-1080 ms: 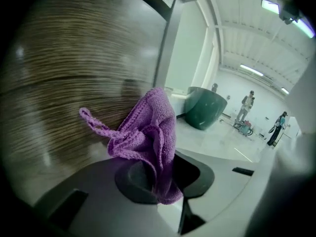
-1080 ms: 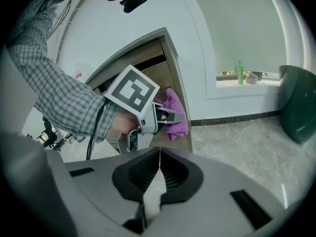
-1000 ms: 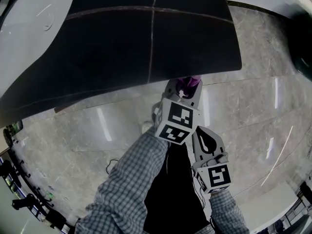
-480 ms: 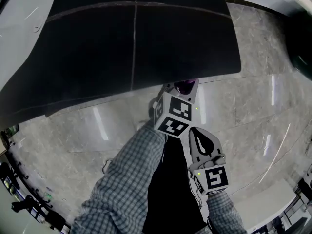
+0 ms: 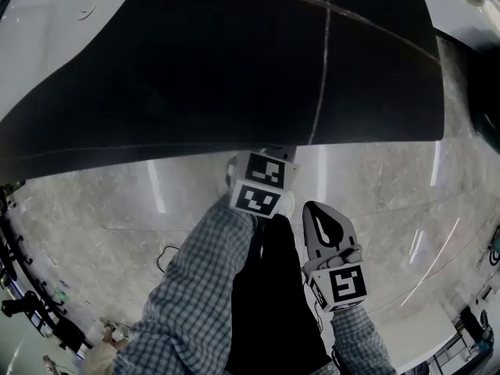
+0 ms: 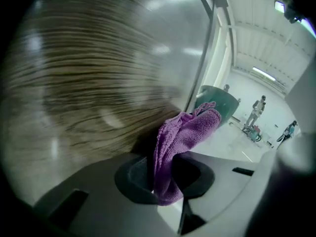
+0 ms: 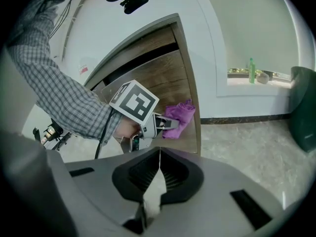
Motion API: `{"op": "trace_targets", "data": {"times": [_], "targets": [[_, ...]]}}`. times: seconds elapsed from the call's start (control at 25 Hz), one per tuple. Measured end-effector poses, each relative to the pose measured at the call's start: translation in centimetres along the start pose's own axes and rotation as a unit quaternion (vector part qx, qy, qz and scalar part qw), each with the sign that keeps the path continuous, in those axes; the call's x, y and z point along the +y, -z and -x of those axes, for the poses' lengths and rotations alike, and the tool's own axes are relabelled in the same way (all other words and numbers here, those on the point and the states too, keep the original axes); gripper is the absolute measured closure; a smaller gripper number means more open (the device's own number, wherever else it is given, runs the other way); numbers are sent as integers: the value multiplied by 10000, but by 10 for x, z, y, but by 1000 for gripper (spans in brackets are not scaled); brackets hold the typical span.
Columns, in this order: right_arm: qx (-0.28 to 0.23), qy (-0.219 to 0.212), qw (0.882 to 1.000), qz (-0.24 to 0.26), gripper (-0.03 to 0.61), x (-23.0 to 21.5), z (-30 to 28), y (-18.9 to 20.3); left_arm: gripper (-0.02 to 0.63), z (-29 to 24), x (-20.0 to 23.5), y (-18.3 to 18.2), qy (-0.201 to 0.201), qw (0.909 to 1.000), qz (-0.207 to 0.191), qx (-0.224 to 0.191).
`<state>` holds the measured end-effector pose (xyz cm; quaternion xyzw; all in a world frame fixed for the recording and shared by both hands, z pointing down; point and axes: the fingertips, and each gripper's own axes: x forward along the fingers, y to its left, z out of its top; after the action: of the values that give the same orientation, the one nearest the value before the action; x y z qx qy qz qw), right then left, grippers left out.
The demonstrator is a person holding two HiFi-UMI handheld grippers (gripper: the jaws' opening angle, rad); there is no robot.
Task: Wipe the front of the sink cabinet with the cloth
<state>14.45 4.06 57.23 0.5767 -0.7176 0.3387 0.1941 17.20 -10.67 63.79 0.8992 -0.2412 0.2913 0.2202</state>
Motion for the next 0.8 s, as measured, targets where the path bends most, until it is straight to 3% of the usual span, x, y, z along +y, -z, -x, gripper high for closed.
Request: {"op": "trace_targets", "data": {"times": [0.32,0.8], "targets": [[121,-430,9985,308,560,36,-15,-6,545,45,46,23,-496,9976,480,0],[232,-896,9934,673,560,88,-29,-8,545,124,125,72,-1384,9858,944,117]]}}
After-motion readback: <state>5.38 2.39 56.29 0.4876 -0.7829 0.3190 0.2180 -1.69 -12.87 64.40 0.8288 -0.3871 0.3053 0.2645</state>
